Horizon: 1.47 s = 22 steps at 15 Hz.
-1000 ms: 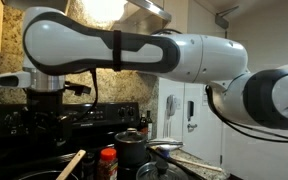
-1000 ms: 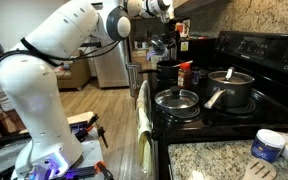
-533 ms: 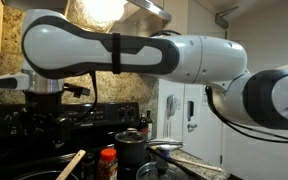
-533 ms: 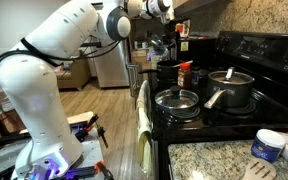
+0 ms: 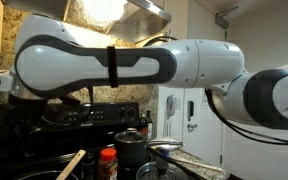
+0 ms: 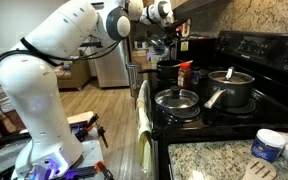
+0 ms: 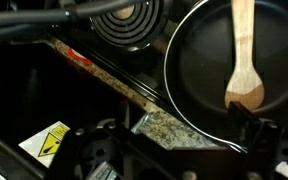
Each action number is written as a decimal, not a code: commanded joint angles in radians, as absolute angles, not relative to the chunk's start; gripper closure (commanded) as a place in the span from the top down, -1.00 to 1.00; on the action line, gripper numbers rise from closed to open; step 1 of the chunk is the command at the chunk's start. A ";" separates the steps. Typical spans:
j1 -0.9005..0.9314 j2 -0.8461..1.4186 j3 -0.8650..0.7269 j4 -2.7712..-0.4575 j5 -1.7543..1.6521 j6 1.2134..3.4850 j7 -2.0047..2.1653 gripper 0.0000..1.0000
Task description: Uncover the pot on the left, put the lid on the stove, and then put the wooden spoon inside the pot
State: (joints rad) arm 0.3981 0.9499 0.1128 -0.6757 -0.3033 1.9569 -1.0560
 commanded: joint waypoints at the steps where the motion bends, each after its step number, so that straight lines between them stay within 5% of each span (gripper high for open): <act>1: 0.417 0.867 0.081 -0.871 -0.322 2.113 -0.813 1.00; 10: 0.452 0.894 0.037 -0.818 -0.336 2.058 -0.718 1.00; 22: 0.451 0.520 -0.003 -1.368 -0.315 2.173 -0.061 1.00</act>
